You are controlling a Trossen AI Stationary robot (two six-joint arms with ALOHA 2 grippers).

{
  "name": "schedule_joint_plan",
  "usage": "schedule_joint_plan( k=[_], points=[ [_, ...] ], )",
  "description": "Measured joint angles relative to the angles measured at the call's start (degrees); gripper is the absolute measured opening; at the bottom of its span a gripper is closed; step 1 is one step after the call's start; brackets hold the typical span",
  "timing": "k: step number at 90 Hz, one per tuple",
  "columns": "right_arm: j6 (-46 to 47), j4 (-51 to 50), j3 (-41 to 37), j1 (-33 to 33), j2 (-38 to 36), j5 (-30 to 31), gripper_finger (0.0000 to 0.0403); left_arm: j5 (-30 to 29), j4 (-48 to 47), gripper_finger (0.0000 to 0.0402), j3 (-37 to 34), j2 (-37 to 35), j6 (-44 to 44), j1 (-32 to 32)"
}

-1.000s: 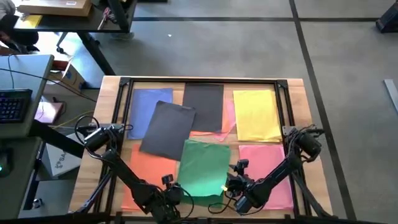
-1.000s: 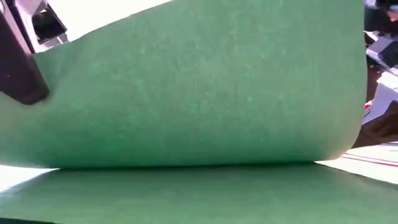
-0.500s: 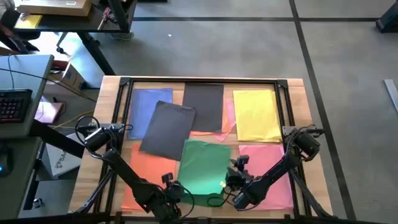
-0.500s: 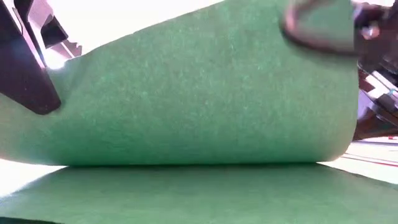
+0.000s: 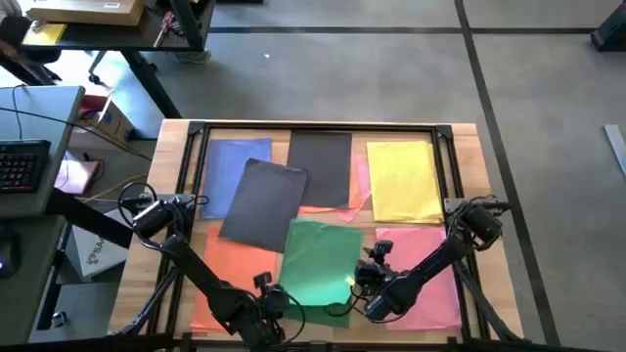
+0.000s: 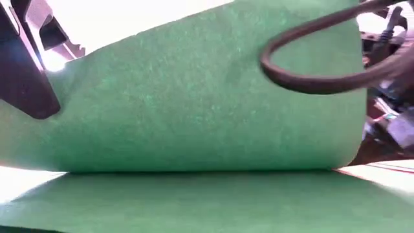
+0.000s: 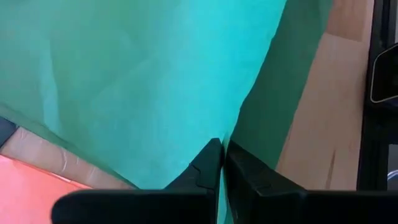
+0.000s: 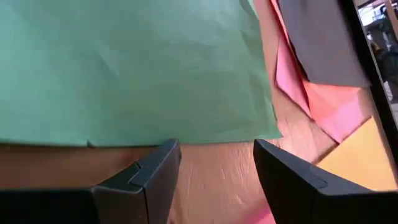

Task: Organize paper
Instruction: Stack the top green paper on the bottom green paper

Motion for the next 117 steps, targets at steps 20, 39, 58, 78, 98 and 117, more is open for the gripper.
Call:
schedule_joint_plan(
  k=[20,39,58,78,98,117],
  points=[
    [-1.08,-0.93,-0.01,-1.22,-0.16,0.01,0.0194,0.11,0.04,0.0,0.0,0.0,-0.06,0.0],
    [1.91,-5.73,-0.29,0.04,-3.08,0.51,0.0194,0.77,-0.03,0.0,0.0,0.02,-1.27,0.0],
    [4.13,-6.16,-0.22,2.05,-5.56,0.88,0.0194,3.81,0.23,0.0001,0.0,0.06,-1.48,0.3],
    [5.34,-6.09,-0.22,4.22,-5.62,0.9,0.0194,4.3,4.62,0.0033,0.0,0.96,0.92,0.31],
    [7.79,-6.55,-0.2,5.4,-5.62,0.92,0.0194,7.95,5.39,0.0081,-0.02,1.7,-1.6,0.46],
    [9.67,-4.47,-0.15,5.39,-5.62,-2.72,0.0194,11.67,9.68,0.0131,-0.02,1.66,-1.91,0.9]
  ],
)
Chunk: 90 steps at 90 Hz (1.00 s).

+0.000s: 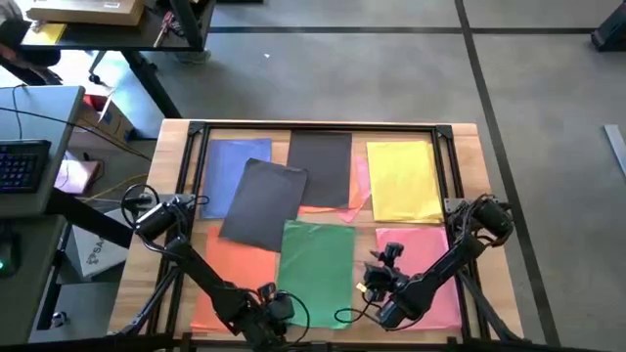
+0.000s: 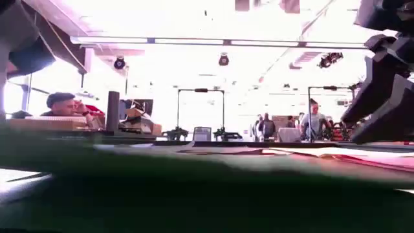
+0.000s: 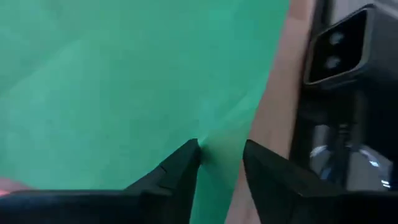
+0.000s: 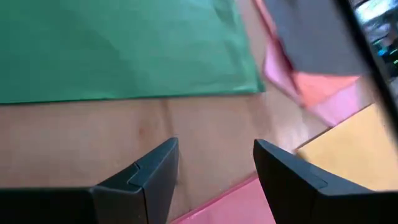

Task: Organize paper
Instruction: Stack the top green paper on the bottom green paper

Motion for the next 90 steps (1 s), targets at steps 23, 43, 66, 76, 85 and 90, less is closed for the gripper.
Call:
schedule_joint_plan(
  k=[23,43,66,76,85,90],
  points=[
    [-3.07,6.65,0.04,-0.34,0.0,-1.34,0.0194,1.17,-3.32,0.0165,0.0,-0.11,2.51,1.03],
    [-3.04,7.26,0.04,-0.33,0.0,-1.26,0.0194,5.42,-3.82,0.016,1.52,-0.24,11.71,-0.02],
    [-3.31,7.62,0.04,-0.94,-0.02,-0.95,0.0194,9.48,-2.78,0.0094,2.71,0.26,17.58,-4.29],
    [-3.43,7.92,0.04,-1.34,-0.02,-0.23,0.0194,9.1,-2.68,0.0043,2.65,2.6,17.7,-3.71],
    [-3.47,7.98,0.04,-1.58,-0.02,-0.19,0.0194,8.52,-2.59,0.0008,2.62,3.72,17.95,-2.93],
    [-3.47,8.0,0.04,-1.58,-0.02,-0.73,0.0194,7.96,-2.37,0.0005,2.72,4.15,17.33,-2.57]
  ],
)
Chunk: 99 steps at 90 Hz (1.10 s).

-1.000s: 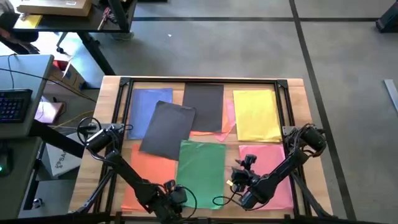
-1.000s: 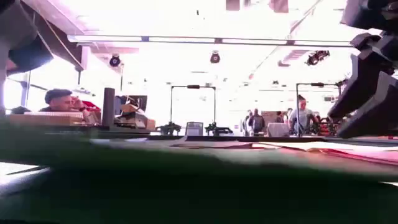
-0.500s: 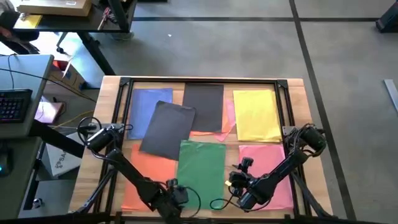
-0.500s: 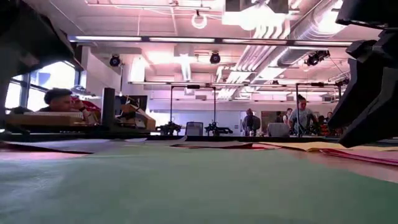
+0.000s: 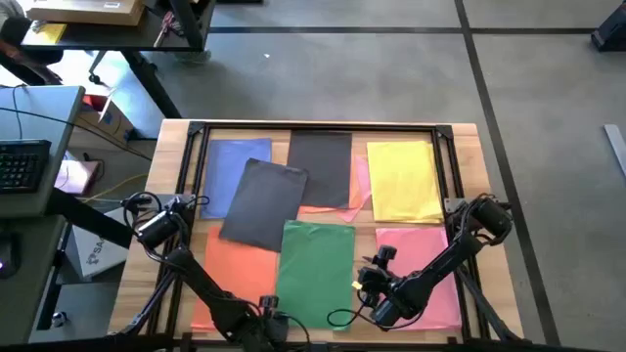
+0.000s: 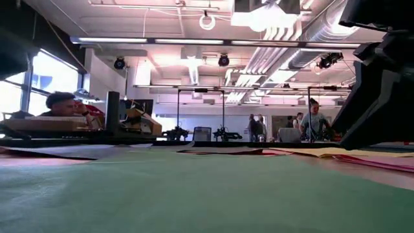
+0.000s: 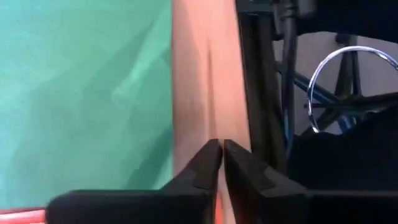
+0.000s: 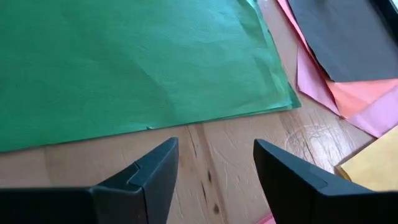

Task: Organize paper
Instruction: Stack the top green paper on the bottom green paper

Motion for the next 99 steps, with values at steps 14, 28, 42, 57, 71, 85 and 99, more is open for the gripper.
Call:
schedule_joint_plan(
  k=[14,28,42,57,71,85,99],
  points=[
    [0.0,0.02,0.0,0.15,-0.02,-0.52,0.0194,-2.92,-0.37,0.0003,0.01,0.11,-1.91,0.36],
    [0.04,0.06,0.0,0.15,-0.02,-0.57,0.0194,-5.62,-1.83,0.0001,0.01,0.13,-5.7,0.59],
    [-0.19,-0.14,0.0,0.18,-0.02,-0.65,0.0194,-6.9,-2.84,0.0,0.01,0.13,-8.64,0.54],
    [-1.06,-0.02,0.0,0.42,-0.02,-2.71,0.0194,-7.39,-3.28,0.0,0.01,0.13,-11.31,0.54],
    [-1.07,0.5,0.0,0.42,-0.02,-3.56,0.0194,-9.69,-3.51,0.0,-0.05,0.17,-12.48,0.55],
    [-1.94,2.02,2.41,0.71,-0.53,-8.45,0.0194,-10.28,-3.49,0.0,-0.05,0.2,-13.79,0.58],
    [-11.06,10.54,5.77,3.15,-1.1,-16.25,0.0194,-10.21,-3.36,0.0,-0.05,0.2,-14.91,0.41]
  ],
)
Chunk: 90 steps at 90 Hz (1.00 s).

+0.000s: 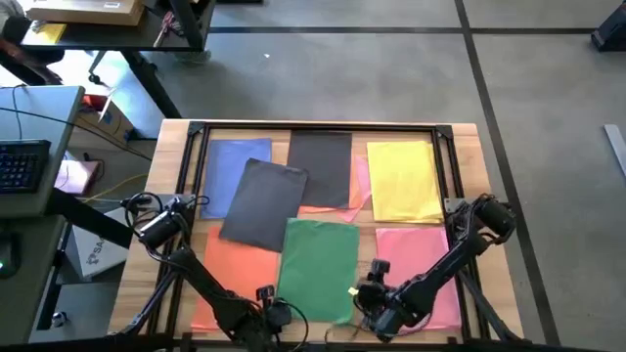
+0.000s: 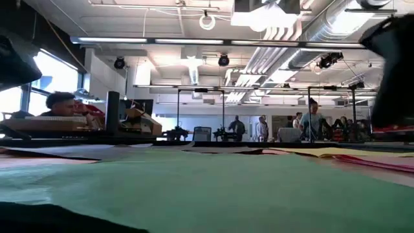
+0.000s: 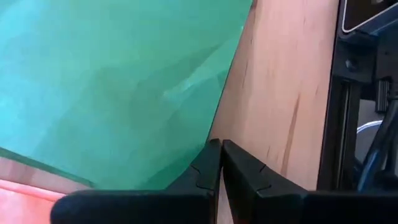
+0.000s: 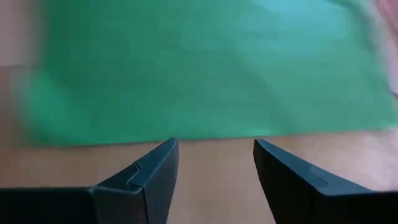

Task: Organize paper
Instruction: Stack the top green paper on the bottom green paper

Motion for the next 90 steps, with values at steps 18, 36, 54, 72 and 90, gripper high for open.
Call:
schedule_joint_plan(
  k=[18,36,54,72,90],
  points=[
    [-8.33,22.32,-1.97,1.13,0.93,-8.49,0.0168,0.29,-0.85,0.0,0.0,-0.9,-1.77,-0.82],
    [-8.99,29.3,-3.63,0.23,3.54,-12.39,0.0105,-1.13,-5.68,0.0,0.0,-3.11,-6.21,-2.36],
    [-9.48,30.28,-3.69,-0.74,5.98,-18.31,0.0039,-1.25,-7.86,0.0,0.0,-3.28,-7.86,-2.4],
    [-9.44,27.22,-3.6,-1.0,6.43,-15.51,0.0004,-1.0,-9.73,0.0,0.0,-3.28,-9.82,-2.4],
    [-9.4,24.71,-3.58,-0.98,6.09,-12.32,0.0001,-0.35,-12.84,0.0,0.07,-5.34,-13.97,-2.68]
  ],
)
